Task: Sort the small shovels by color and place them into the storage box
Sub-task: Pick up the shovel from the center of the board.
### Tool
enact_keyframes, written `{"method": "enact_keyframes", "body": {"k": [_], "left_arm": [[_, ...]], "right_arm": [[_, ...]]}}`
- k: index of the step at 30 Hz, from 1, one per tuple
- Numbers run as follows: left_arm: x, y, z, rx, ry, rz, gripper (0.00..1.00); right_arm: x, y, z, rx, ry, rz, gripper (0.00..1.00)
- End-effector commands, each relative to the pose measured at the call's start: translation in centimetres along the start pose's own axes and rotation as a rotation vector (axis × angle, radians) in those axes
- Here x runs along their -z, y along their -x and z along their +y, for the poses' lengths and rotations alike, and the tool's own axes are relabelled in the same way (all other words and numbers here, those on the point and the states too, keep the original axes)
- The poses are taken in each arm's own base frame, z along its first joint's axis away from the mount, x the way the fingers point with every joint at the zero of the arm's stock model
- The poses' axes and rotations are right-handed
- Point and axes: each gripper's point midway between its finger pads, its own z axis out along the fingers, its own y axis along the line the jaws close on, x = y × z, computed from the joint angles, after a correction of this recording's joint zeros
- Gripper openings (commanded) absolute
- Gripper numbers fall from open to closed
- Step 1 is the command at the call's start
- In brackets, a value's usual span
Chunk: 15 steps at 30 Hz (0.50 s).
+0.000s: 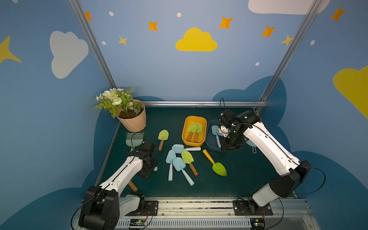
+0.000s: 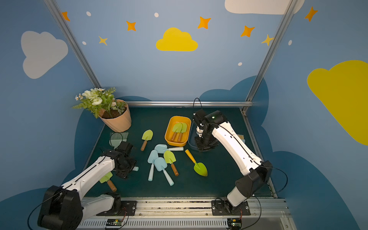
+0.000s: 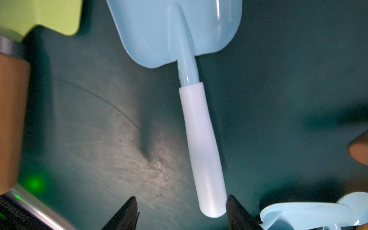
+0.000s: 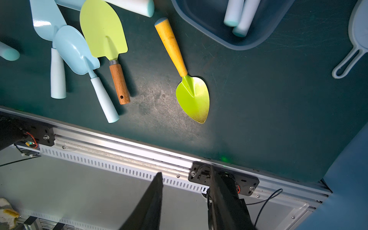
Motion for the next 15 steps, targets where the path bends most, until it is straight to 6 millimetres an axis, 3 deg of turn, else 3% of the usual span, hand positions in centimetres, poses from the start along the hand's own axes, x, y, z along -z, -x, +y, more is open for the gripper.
{"method": "enact_keyframes", "body": {"k": [1, 15], "left_arm": [[-0.1, 0.1, -0.5, 0.031, -0.016, 0.006, 0.65], [-2.3, -1.3, -2.1, 0.035, -0.012, 0.105, 0.62]], "right_arm": [[0.7, -0.2, -0.1, 0.005, 0.020, -0.031, 0.41], [0.4, -0.4, -0.6, -0.008, 0.034, -0.035, 0.41]]}}
